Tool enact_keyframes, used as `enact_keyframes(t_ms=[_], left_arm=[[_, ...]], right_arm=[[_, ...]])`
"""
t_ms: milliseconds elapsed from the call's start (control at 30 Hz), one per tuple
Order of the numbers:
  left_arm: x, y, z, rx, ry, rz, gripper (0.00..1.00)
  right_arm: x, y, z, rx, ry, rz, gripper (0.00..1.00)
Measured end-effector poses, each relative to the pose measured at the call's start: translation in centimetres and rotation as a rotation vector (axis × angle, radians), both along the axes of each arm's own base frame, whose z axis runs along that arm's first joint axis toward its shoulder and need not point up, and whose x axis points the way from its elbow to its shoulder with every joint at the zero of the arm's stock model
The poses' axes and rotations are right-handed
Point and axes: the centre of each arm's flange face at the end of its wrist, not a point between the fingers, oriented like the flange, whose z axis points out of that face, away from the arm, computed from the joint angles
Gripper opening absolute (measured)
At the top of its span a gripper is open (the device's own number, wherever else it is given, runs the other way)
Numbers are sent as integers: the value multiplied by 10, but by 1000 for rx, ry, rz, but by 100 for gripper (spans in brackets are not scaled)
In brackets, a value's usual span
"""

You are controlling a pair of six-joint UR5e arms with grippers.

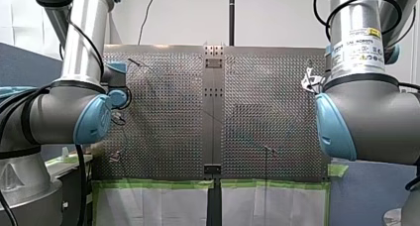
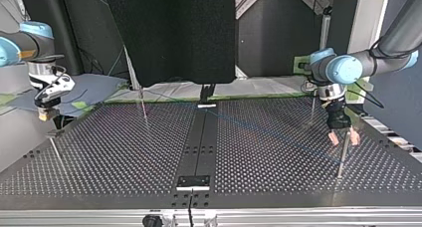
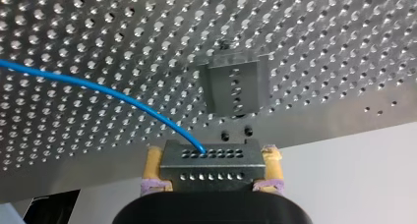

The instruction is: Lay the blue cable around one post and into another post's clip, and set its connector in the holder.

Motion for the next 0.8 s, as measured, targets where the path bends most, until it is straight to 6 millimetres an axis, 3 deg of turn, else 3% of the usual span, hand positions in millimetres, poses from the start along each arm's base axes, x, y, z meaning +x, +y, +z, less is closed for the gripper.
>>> enact_keyframes(t_ms=[567, 800], left_arm=[[0, -1, 0, 1, 0, -8, 98], [0, -1, 1, 1, -1, -11, 98]], right_arm=[[-12, -17, 21, -56, 48, 96, 0], [-11, -31, 6, -38, 86, 123, 0]])
